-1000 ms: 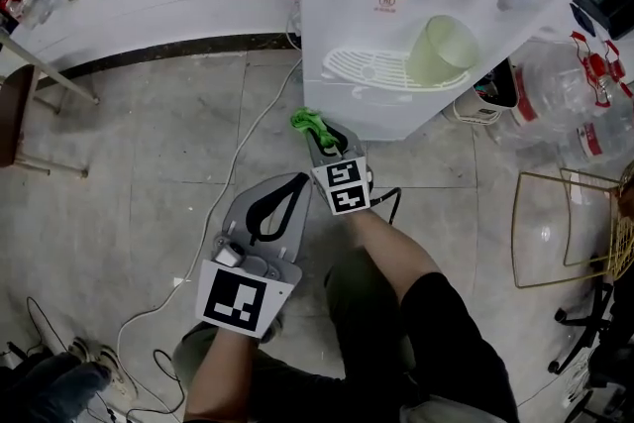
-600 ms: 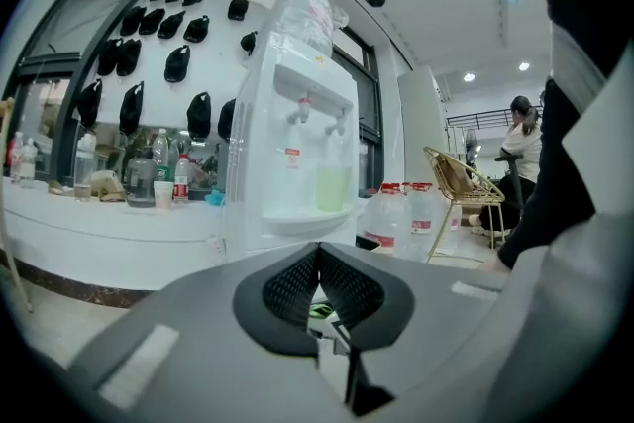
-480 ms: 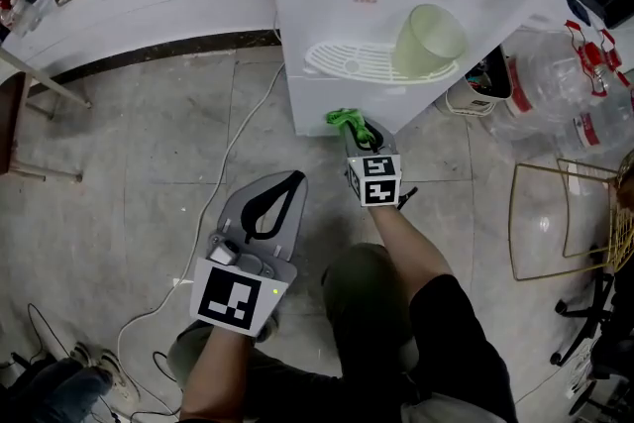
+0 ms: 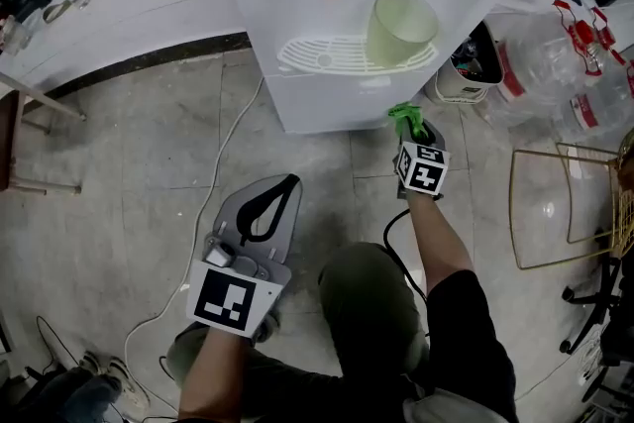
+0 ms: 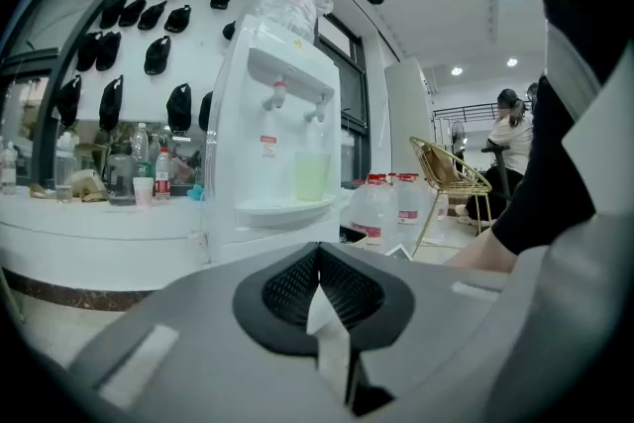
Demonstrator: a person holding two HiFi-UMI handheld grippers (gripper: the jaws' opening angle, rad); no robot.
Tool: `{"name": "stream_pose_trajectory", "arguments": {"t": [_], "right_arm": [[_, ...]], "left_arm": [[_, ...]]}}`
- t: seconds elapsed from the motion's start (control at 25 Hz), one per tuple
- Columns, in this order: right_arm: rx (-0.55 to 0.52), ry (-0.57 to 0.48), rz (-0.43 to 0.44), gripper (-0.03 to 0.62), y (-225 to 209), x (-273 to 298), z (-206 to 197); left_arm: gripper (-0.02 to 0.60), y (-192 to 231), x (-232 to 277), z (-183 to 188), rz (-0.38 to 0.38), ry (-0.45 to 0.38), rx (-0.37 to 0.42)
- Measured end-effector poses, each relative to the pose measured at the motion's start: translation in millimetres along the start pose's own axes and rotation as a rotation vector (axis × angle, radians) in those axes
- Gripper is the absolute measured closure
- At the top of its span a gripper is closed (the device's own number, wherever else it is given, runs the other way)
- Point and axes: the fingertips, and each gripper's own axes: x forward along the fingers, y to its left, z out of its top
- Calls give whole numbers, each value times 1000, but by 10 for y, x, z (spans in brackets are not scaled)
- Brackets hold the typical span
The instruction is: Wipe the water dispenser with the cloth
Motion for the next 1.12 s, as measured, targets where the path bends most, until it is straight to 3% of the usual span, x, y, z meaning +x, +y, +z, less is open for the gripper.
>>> {"name": "stream_pose_trajectory", "arguments": {"t": [0.12,0.28,0.4,0.56,0.68,0.92,1.12], "right_arm": [[11,1,-13,490,-57,-48,-33],[17,-12,44,490,170,-169,-58],[-44,-3,161,490,602,-289,-138],[-213,23,366,490,1414,-375,-259],[-303,8,468,490,2006,-318,-222],[-339,9,533,490,2958,-85,-196],[-351,71,470,490,3065,170,-326]], "left_arm": [[579,-24,-2,-21,-6,6,6],[579,-39,15,-33,-11,5,-3],[579,-28,-3,-1,-9,-12,-8],[579,26,-57,33,3,-22,-17],[579,56,-99,66,9,-34,-20],[578,131,-199,28,28,-18,4],[580,159,-275,30,35,-13,6]]}}
